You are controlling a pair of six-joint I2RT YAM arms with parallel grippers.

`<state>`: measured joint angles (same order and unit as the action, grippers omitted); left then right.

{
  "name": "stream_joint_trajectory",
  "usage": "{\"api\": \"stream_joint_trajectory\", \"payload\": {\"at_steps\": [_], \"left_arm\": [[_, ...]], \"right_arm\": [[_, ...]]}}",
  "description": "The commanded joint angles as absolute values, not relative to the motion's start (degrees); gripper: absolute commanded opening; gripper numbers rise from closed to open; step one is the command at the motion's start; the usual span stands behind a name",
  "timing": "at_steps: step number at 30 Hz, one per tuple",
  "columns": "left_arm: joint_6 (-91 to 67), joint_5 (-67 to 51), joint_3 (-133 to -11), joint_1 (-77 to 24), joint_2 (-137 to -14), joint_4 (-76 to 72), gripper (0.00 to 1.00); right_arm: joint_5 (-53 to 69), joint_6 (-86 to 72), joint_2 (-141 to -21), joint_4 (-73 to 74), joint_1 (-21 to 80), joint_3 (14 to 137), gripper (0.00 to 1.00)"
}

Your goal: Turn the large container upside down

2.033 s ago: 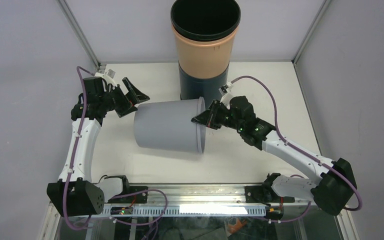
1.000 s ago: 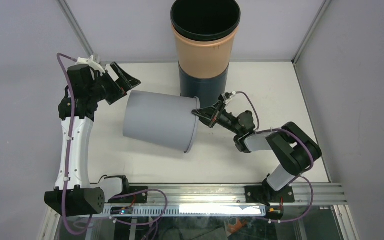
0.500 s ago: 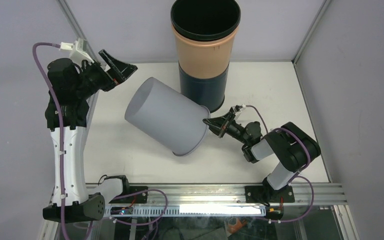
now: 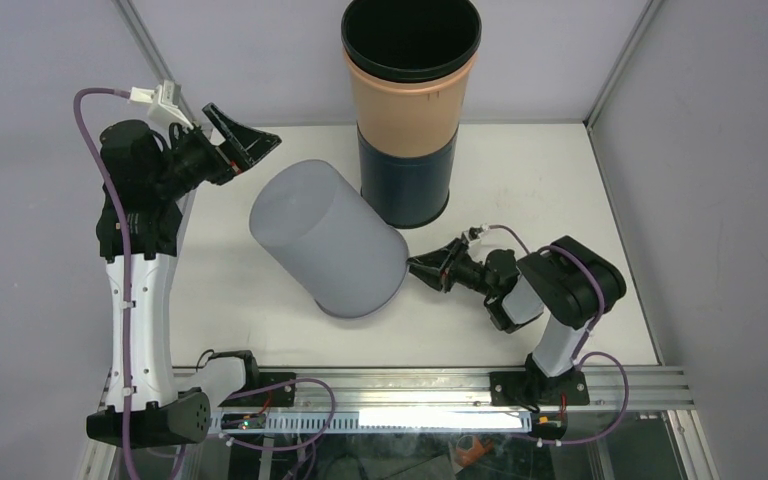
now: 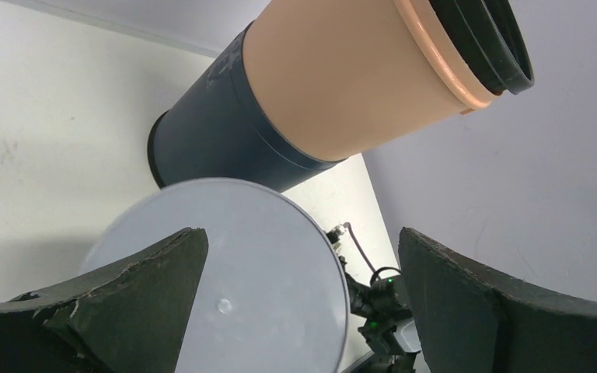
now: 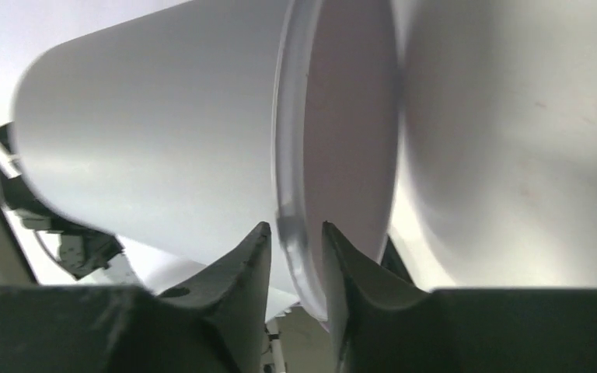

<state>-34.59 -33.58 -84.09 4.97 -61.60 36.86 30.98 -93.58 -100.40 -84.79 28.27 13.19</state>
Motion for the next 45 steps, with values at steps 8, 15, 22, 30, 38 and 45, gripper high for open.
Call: {"api": "stream_joint_trajectory", "payload": {"at_steps": [8, 15, 22, 30, 38, 45], "left_arm": [[-26.96, -32.00, -85.23, 5.23, -61.14, 38.73, 0.99], [-27.53, -33.13, -83.54, 3.89, -60.66, 38.44, 0.99], [-26.52, -31.88, -85.95, 3.17, -61.98, 38.41, 0.99], [-25.30, -24.91, -86.41, 2.46, -61.21, 39.57, 0.99], [-23.45, -11.19, -92.23, 2.40, -58.54, 43.66, 0.99], [-21.27, -10.94, -91.87, 2.08, -57.96, 48.63, 0.99]], "right_arm": [[33.88, -71.33, -85.59, -37.53, 28.28, 22.26, 0.68], [21.33, -43.38, -70.25, 8.46, 27.63, 35.72, 0.87], [26.66, -31.22, -63.11, 8.18, 30.11, 34.92, 0.82], [27.09, -32.43, -64.16, -24.89, 45.30, 30.29, 0.77], [13.13, -44.28, -100.79, -51.53, 50.62, 50.52, 0.74], [7.25, -45.35, -100.68, -51.65, 51.13, 50.81, 0.73]]}}
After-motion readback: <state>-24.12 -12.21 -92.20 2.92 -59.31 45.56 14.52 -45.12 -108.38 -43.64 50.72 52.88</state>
